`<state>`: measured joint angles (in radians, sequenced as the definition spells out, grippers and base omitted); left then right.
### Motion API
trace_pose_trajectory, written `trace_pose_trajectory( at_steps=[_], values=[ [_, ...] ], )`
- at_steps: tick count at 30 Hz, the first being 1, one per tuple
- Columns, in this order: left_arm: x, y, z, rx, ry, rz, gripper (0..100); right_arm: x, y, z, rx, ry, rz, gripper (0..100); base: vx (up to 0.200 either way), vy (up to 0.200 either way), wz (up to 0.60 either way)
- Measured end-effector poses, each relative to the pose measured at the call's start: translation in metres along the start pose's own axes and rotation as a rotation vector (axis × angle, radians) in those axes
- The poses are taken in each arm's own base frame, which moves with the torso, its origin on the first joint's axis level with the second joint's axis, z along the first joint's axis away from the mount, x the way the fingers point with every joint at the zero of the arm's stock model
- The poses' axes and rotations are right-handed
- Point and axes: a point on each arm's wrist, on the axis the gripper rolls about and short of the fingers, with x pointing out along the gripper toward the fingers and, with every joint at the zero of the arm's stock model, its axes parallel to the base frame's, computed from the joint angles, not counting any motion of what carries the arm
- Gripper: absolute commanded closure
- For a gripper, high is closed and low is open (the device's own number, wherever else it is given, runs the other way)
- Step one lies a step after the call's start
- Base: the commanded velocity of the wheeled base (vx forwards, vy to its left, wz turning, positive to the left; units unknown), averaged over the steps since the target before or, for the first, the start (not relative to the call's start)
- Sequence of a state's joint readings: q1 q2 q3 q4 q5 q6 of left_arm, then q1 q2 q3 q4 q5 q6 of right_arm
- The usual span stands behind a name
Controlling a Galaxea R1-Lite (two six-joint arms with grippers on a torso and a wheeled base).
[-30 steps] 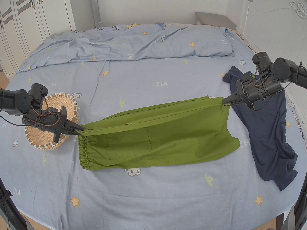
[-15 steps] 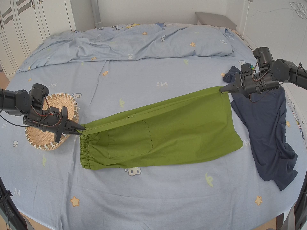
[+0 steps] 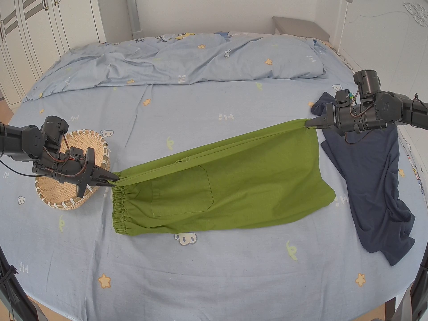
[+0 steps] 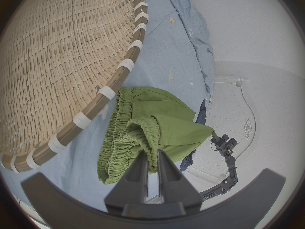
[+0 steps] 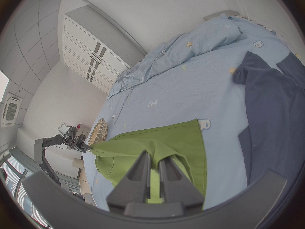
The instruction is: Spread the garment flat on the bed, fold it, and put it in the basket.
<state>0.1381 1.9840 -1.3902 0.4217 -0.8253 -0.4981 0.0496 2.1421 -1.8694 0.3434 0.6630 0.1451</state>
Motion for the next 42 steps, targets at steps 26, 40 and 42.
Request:
trace_pose_trajectory(
  at_steps=[26,40,42],
  values=[
    [0.010,0.004,0.009,0.024,-0.023,-0.009,0,0.008,-0.015,-0.006,0.018,-0.008,-0.018,0,0.000,0.000,0.00],
    [0.014,-0.006,0.006,0.044,-0.010,-0.025,0,0.021,-0.018,-0.016,0.027,0.020,-0.004,0,0.000,0.000,0.00],
    [0.014,-0.012,0.002,0.052,-0.003,-0.034,0,0.022,-0.020,-0.020,0.033,0.027,-0.004,0,0.000,0.000,0.00]
  ],
)
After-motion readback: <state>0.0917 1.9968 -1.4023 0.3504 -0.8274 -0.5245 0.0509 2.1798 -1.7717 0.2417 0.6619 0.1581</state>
